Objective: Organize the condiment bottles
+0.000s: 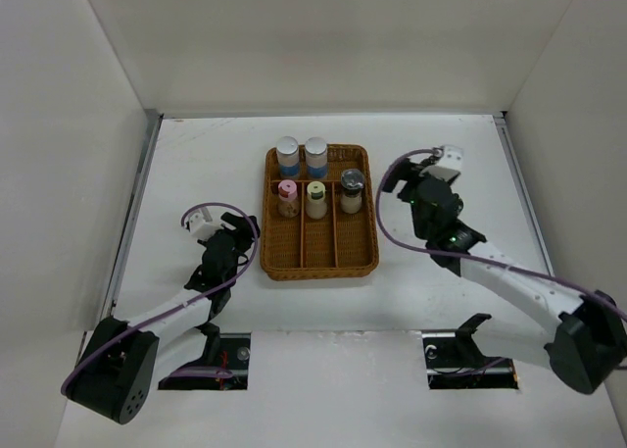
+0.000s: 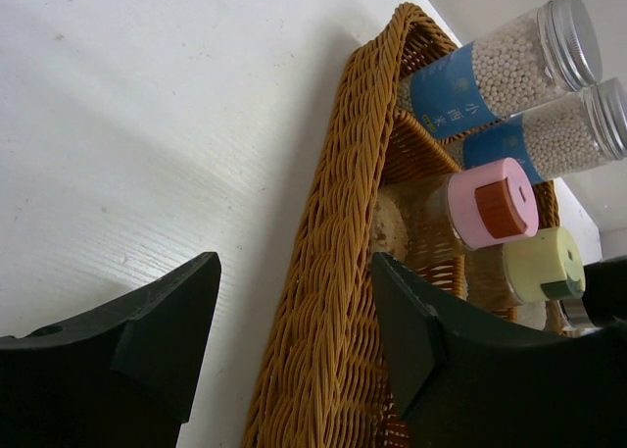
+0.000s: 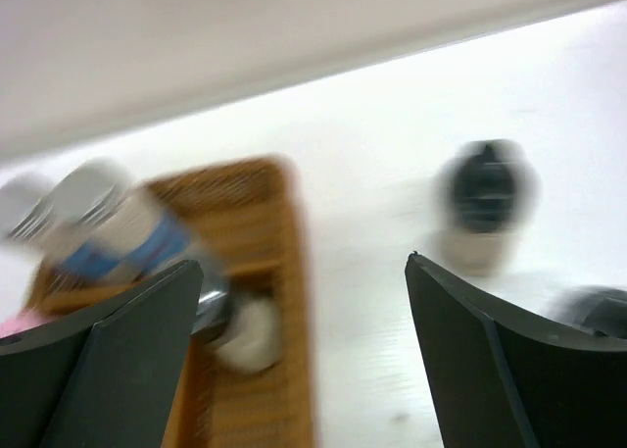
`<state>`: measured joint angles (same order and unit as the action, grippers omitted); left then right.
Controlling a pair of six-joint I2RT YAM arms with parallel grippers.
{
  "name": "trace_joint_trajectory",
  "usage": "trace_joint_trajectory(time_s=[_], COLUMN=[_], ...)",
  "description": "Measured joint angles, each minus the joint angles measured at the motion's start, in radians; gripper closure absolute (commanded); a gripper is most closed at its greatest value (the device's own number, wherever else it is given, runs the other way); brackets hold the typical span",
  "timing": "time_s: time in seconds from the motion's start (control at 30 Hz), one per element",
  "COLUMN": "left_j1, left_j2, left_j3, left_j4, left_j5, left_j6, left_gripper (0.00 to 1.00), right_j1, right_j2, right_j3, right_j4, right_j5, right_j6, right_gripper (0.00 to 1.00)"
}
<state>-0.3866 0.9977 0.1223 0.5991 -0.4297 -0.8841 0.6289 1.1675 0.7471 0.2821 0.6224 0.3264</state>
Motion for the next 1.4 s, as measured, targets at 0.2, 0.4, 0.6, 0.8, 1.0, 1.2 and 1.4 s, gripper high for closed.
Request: trace_joint_trajectory(time_s=[0.2,0.4,0.6,0.8,1.0,1.2,1.4], left_j1=[-0.002,-0.01,-0.013,-0.014,-0.013,-0.013,-0.011], left_j2=[0.014,0.021,0.025,0.027,0.031,0.032,0.032], left_j3=[0.0,0.0,0.0,0.0,0.0,0.0,0.0], left_j4=[0.004,0.006,0.01,0.011,0.011,0.011,0.011], left_j5=[0.004,0.006,0.011,0.016,0.017,0.02,0.02], left_j6=[-0.003,-0.004,-0.004,-0.004,-0.007,-0.008,-0.008], left_gripper=[0.39,0.39,0.39,0.39,0.39,0.39,0.39], right_j1=[-0.121,-0.207,-0.29,-0.335,-0.341,-0.28,-0.043], right_j2=[-0.164,-0.13,-0.011,0.079,0.172,0.127,-0.02], right_j3=[-0.109,-0.123,-0.123,-0.123,-0.121,-0.122,-0.089], right_j4=[-0.105,-0.242,-0.284,-0.248,-0.229,-0.241,-0.251], right_j5=[0.267,0.339,0.233,0.144,0.102,0.138,0.169], right_j6=[0.05,0.119,0.179,0.203,0.216,0.183,0.08], right_gripper=[0.02,0.0,0.01,0.07,0.39,0.45,0.46])
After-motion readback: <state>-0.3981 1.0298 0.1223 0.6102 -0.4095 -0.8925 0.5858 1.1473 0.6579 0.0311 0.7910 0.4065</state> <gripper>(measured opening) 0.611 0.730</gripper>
